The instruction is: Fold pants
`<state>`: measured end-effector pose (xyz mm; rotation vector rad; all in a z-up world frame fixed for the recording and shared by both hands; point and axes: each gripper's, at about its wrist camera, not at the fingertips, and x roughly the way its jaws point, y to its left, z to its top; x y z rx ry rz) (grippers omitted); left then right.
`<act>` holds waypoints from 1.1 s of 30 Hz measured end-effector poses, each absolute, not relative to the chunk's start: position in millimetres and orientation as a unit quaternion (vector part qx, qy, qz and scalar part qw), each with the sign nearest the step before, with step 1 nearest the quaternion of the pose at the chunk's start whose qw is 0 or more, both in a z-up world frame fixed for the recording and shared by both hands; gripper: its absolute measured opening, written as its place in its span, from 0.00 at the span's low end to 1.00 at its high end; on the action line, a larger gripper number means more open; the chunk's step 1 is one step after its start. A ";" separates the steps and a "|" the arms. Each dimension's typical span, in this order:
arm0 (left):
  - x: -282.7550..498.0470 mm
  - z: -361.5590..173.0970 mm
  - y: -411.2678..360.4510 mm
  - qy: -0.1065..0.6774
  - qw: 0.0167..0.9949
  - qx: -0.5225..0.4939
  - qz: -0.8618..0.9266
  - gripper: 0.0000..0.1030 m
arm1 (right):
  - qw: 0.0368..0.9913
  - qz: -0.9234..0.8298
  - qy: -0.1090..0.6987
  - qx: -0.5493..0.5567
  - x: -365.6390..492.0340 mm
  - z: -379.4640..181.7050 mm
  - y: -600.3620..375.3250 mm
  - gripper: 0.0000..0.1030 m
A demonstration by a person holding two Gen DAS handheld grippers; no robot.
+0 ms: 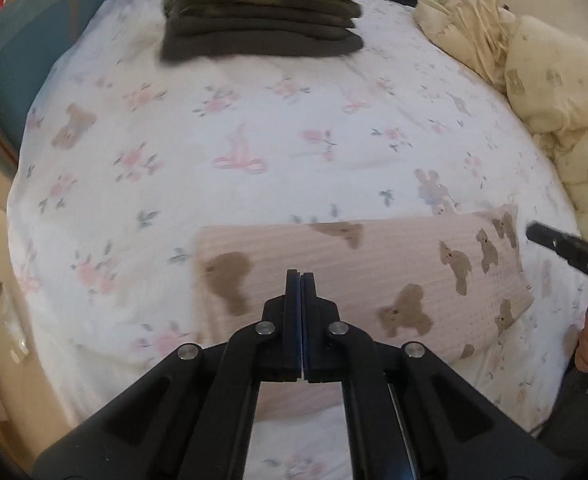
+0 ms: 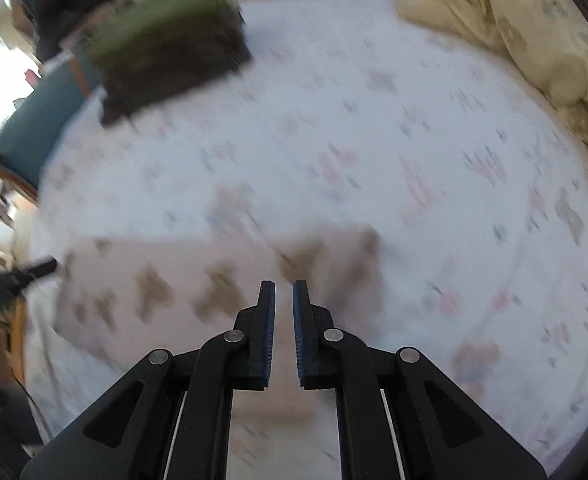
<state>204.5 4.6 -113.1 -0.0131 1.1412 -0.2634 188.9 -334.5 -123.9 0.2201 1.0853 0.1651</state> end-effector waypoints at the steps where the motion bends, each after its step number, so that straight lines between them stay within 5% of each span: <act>1: 203.4 -118.5 -1.3 0.540 0.832 -0.008 -0.124 0.01 | 0.843 0.099 0.516 0.114 192.9 -130.8 -324.9 0.08; 11: 211.7 -162.6 20.0 0.571 0.820 0.038 -0.012 0.01 | 0.812 0.029 0.577 0.080 215.4 -192.6 -333.2 0.00; 20: 187.5 -127.2 33.2 0.541 0.841 -0.002 -0.001 0.01 | 0.837 -0.011 0.533 0.122 198.0 -147.6 -352.2 0.07; 25: 176.3 -105.4 37.3 0.517 0.855 -0.049 -0.006 0.35 | 0.832 0.024 0.519 0.194 195.3 -130.6 -362.2 0.09; 27: 175.9 -102.0 43.0 0.517 0.853 -0.065 -0.005 0.71 | 0.832 0.032 0.518 0.197 188.8 -126.9 -362.5 0.15; 28: 175.5 -101.5 47.6 0.518 0.852 -0.080 -0.003 0.79 | 0.829 0.038 0.518 0.208 186.6 -126.7 -364.2 0.28; 29: 174.4 -100.9 51.6 0.515 0.853 -0.091 -0.003 0.83 | 0.822 0.043 0.519 0.229 181.6 -127.0 -370.0 0.55; 30: 175.7 -101.1 56.5 0.512 0.853 -0.103 0.001 0.83 | 0.811 0.044 0.522 0.259 180.5 -130.8 -375.7 0.67; 31: 176.9 -103.3 59.2 0.515 0.850 -0.106 0.005 0.83 | 0.806 0.041 0.522 0.275 176.6 -131.3 -381.6 0.77; 33: 180.8 -111.0 65.6 0.524 0.845 -0.105 0.015 0.83 | 0.802 0.033 0.522 0.288 172.7 -137.1 -385.0 0.77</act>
